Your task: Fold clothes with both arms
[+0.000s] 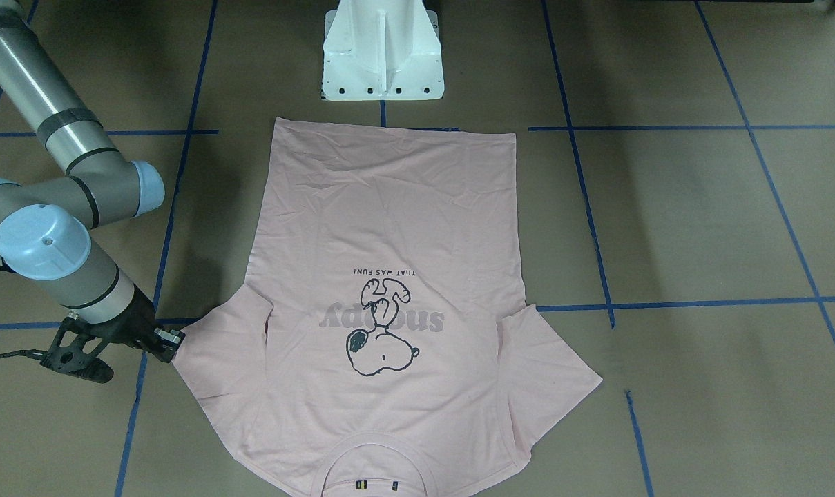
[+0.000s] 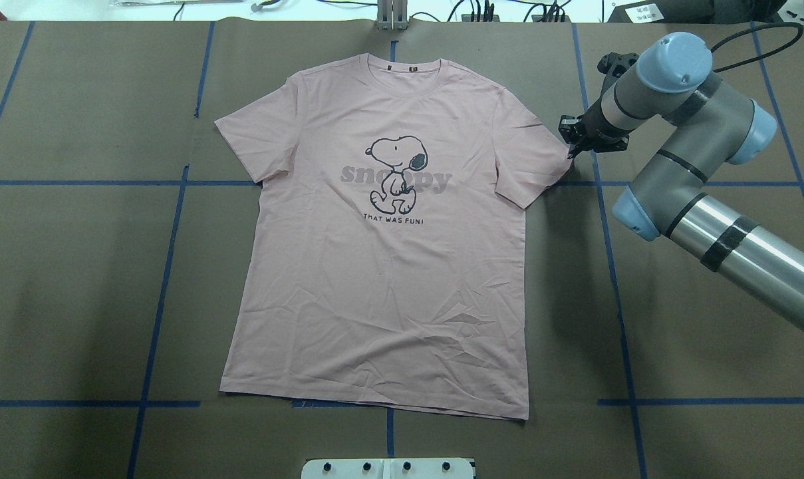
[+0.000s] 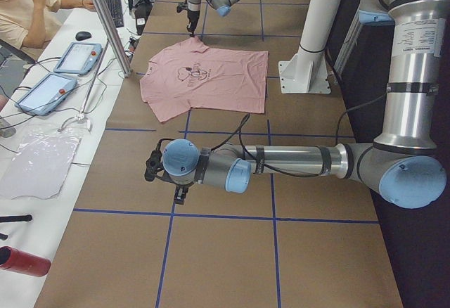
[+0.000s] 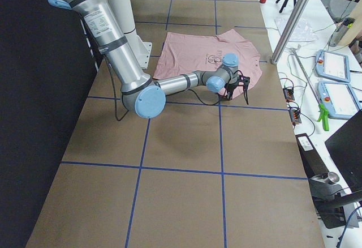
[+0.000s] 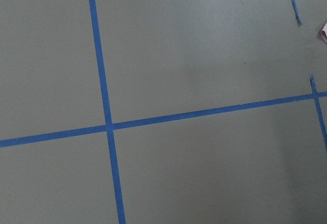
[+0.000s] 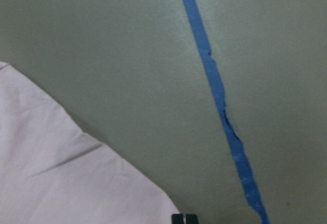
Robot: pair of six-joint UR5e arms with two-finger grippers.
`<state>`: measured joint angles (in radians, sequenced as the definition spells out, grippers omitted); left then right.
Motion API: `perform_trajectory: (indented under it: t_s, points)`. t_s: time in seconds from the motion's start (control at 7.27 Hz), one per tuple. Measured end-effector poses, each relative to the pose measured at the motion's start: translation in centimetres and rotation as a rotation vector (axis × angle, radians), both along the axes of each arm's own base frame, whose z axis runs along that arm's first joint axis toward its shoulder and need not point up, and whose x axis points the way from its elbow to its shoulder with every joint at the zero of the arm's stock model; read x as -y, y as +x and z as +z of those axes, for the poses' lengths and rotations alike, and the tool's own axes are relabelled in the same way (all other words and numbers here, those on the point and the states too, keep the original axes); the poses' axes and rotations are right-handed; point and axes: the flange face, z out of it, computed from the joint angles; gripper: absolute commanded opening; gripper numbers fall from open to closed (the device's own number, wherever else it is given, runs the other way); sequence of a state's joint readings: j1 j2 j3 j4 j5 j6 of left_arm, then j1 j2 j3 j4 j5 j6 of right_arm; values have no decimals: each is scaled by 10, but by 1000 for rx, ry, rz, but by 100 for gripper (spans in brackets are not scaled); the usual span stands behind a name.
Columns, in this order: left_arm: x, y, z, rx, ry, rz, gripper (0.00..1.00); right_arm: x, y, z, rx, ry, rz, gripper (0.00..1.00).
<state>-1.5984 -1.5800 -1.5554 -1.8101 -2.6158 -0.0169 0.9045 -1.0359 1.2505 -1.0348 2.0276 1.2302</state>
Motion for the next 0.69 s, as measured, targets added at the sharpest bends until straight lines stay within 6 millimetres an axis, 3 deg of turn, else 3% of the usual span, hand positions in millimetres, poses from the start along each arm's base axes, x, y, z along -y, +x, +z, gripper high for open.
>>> perform_trajectory:
  t_s: [0.14, 0.28, 0.55, 0.69]
  points:
    - [0, 0, 0, 0, 1, 0, 100, -1, -8, -18, 12, 12, 6, 0]
    - [0, 0, -1, -1, 3, 0, 100, -1, -29, -44, 7, 17, 32, 0]
    - [1, 0, -4, -1, 8, 0, 100, 2, -85, -102, -36, 5, 96, 0]
    - [1, 0, -4, -1, 10, 1, 100, 13, -108, -121, -55, -4, 107, 0]
